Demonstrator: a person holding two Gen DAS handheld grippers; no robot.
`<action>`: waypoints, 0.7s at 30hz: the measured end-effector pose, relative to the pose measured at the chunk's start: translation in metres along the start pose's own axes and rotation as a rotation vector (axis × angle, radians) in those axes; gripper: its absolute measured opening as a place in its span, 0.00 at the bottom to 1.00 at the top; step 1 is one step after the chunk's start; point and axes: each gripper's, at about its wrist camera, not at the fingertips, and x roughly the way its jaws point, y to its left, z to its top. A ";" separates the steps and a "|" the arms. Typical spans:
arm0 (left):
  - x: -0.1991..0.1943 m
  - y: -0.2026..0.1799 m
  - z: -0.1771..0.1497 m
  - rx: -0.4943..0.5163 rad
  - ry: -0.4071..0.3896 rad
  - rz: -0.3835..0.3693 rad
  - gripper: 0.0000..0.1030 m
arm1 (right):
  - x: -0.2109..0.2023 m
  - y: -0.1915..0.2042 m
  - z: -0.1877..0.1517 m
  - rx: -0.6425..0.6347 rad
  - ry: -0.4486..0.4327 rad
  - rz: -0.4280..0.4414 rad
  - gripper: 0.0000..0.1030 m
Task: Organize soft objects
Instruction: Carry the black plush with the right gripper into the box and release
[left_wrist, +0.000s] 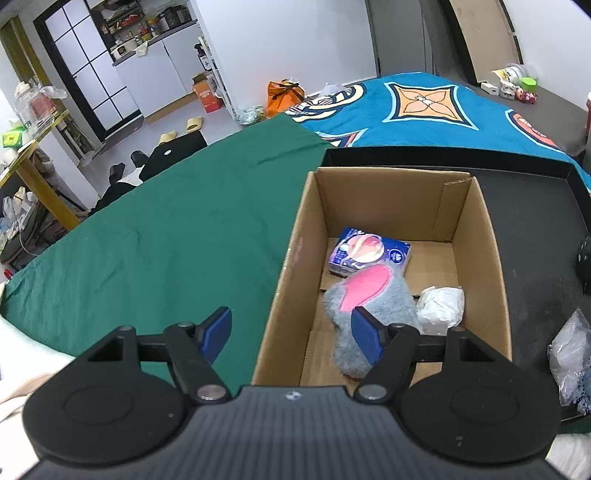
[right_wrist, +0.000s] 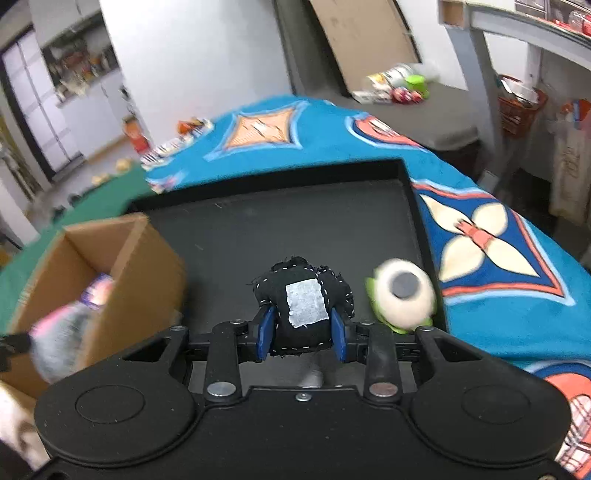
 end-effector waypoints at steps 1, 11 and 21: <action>0.000 0.002 0.000 -0.004 -0.003 -0.002 0.68 | -0.003 0.002 0.001 -0.002 -0.013 0.012 0.31; -0.003 0.012 -0.004 -0.038 -0.028 -0.051 0.68 | -0.026 0.018 0.011 -0.026 -0.105 0.123 0.31; 0.001 0.024 -0.014 -0.060 -0.052 -0.121 0.68 | -0.030 0.039 0.010 -0.078 -0.117 0.164 0.31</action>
